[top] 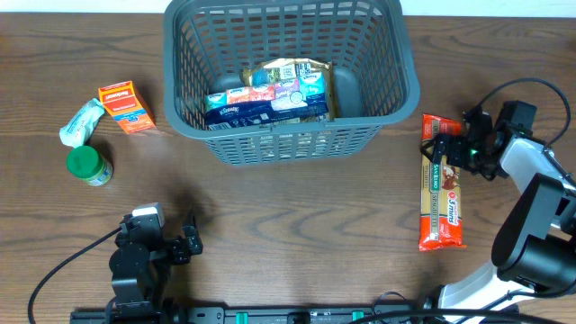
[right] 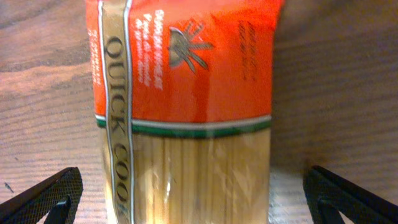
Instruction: Pack container
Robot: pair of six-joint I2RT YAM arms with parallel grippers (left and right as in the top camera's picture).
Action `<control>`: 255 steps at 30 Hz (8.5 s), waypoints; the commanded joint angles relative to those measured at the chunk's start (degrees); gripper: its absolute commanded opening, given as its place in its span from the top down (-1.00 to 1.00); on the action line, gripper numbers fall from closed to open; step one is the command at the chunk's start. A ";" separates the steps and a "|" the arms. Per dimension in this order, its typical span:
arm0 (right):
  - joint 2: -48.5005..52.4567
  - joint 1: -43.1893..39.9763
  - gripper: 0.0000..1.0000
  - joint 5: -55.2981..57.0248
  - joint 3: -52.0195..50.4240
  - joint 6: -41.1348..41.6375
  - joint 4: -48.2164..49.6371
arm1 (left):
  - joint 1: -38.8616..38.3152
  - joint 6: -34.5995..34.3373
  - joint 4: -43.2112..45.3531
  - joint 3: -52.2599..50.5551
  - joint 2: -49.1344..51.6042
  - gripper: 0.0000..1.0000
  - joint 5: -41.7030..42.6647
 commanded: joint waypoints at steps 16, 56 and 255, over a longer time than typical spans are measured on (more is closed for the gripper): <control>12.02 6.84 -0.64 14.88 -0.79 6.08 -2.69 | 0.39 0.76 0.22 -0.57 -0.37 -0.97 0.42; 12.37 8.74 0.97 -15.80 32.26 5.20 -20.70 | 0.39 0.76 0.22 -0.57 -0.37 -0.97 0.42; -44.72 52.37 -0.99 27.98 50.86 12.00 -68.50 | 8.02 -35.95 -26.80 82.93 85.66 -0.97 -5.01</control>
